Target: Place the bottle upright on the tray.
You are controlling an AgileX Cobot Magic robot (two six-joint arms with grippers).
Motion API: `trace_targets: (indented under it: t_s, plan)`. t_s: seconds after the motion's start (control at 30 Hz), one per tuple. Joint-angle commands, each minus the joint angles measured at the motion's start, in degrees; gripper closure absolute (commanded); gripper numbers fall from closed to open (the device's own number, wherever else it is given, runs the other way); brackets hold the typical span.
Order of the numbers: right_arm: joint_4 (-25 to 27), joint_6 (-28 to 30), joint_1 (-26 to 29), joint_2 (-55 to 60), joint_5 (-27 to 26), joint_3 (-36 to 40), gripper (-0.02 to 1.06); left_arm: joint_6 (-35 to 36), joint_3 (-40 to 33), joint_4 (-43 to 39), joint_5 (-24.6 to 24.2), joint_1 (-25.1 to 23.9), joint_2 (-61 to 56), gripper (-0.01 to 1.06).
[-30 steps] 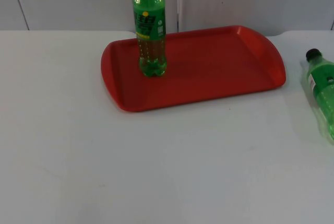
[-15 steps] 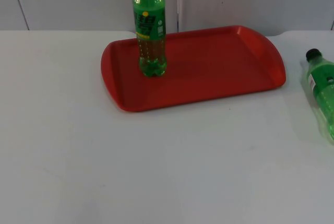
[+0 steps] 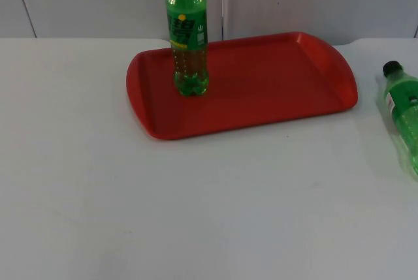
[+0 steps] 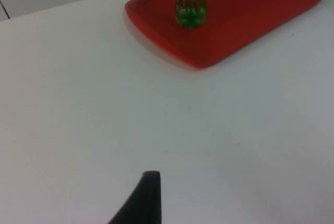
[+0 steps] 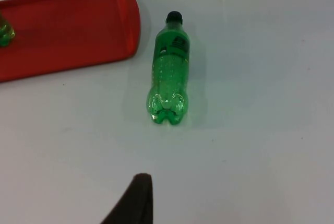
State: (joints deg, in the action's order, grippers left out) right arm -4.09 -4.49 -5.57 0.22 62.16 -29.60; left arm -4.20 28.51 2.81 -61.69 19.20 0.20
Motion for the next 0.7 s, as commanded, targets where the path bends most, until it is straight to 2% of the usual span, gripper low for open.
trace_targets:
  t_s: [0.0,0.2,0.37,0.67]
  plan:
    - [0.32,0.25,0.46,-0.22,-0.41,0.02,-0.01,0.12,-0.20,-0.19,-0.02,0.10,-0.20,0.00]
    - [0.28,0.25,0.46,-0.22,-1.85,-1.05,-0.01,0.12,-0.20,-0.19,-0.02,0.10,-0.20,0.00]
    - [0.38,0.25,0.46,5.31,-4.34,-4.34,-0.01,0.12,-0.20,-0.19,-0.02,0.10,-0.20,0.00]
    - [0.38,0.25,0.46,26.43,-7.25,-13.86,-0.01,0.12,-0.20,-0.34,-0.02,0.10,-0.20,0.00]
